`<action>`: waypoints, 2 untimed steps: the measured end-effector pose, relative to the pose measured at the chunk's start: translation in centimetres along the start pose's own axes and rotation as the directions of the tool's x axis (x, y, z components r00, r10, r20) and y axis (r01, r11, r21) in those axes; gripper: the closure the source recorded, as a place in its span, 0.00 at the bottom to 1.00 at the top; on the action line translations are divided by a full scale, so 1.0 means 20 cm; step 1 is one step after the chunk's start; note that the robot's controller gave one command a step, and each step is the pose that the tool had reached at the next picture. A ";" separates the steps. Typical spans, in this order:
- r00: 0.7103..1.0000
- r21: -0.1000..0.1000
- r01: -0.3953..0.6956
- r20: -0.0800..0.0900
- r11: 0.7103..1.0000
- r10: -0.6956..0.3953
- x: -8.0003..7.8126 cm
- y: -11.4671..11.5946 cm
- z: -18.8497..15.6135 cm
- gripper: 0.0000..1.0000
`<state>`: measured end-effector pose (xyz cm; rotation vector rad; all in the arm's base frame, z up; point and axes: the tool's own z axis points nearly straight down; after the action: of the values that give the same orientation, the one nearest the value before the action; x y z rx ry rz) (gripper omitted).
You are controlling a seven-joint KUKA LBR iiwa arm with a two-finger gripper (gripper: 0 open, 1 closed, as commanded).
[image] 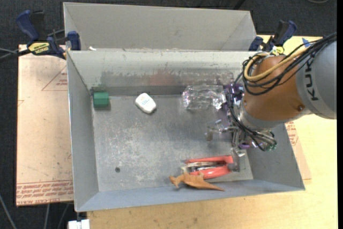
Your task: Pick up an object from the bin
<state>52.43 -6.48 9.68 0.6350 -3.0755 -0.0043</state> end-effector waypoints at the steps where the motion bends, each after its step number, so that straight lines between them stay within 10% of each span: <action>1: 1.000 0.003 -0.011 0.005 1.000 0.011 0.06 -0.04 -0.08 0.00; 2: 0.995 0.002 0.104 0.002 0.995 -0.104 0.04 -0.02 0.05 0.00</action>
Offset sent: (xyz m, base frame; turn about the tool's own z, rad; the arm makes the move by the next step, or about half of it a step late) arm -0.0064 -0.0045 -0.0268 -0.1522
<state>51.79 -7.28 8.66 0.7947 -3.0408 -0.0020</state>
